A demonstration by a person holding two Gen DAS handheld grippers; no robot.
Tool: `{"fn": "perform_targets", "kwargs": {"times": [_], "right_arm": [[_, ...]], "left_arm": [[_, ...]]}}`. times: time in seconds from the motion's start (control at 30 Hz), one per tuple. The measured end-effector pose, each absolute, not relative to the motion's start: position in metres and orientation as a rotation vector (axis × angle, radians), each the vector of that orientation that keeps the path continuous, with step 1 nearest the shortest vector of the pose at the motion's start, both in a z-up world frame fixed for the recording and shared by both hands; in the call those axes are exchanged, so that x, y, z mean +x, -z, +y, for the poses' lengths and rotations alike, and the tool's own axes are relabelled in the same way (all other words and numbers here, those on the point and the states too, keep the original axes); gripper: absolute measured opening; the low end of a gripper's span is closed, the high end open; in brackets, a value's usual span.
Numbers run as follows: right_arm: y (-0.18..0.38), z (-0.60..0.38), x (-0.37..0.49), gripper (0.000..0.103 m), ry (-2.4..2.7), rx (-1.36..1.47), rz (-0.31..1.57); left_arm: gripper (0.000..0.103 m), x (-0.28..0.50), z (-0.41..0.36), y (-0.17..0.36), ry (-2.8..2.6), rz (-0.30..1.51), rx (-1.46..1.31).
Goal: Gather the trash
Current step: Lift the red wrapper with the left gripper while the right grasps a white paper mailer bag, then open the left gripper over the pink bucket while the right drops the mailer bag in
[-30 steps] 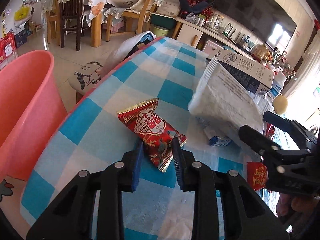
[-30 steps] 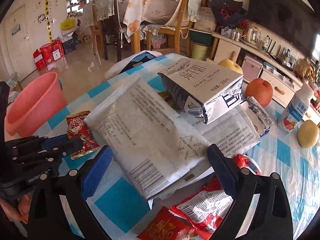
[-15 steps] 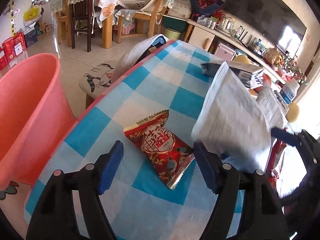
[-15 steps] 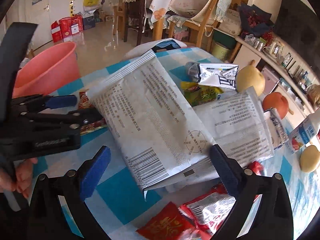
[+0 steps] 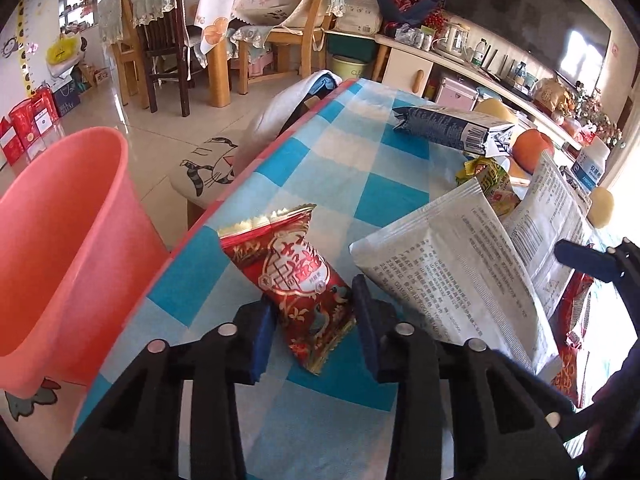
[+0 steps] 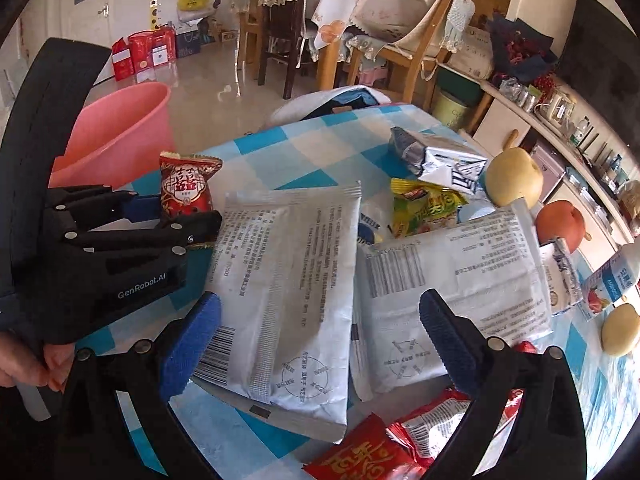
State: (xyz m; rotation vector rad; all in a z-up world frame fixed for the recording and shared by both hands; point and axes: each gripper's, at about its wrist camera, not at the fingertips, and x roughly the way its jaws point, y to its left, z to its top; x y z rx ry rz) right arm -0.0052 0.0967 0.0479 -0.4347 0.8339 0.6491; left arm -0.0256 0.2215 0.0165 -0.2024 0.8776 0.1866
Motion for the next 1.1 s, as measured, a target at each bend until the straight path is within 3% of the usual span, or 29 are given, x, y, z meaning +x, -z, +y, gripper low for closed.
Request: {"fn": "perform_targets", "kwargs": {"times": [0.47, 0.53, 0.6, 0.7, 1.1], "right_arm": [[-0.021, 0.115, -0.030, 0.098, -0.582, -0.478, 0.811], [-0.018, 0.116, -0.033, 0.097, -0.552, -0.500, 0.792], [-0.019, 0.114, -0.033, 0.084, -0.556, -0.475, 0.795], [-0.020, 0.109, -0.030, 0.079, -0.529, -0.438, 0.805], [-0.070, 0.106, -0.039, 0.076, -0.510, -0.293, 0.748]], "left_arm": [[0.036, -0.037, 0.248, -0.029, -0.212, 0.818, -0.315], [0.036, -0.038, 0.249, -0.031, -0.209, 0.804, -0.322], [0.036, -0.040, 0.250, -0.034, -0.201, 0.789, -0.328], [0.036, -0.043, 0.251, -0.038, -0.186, 0.766, -0.343], [0.036, -0.072, 0.267, -0.066, -0.217, 0.597, -0.391]]}}
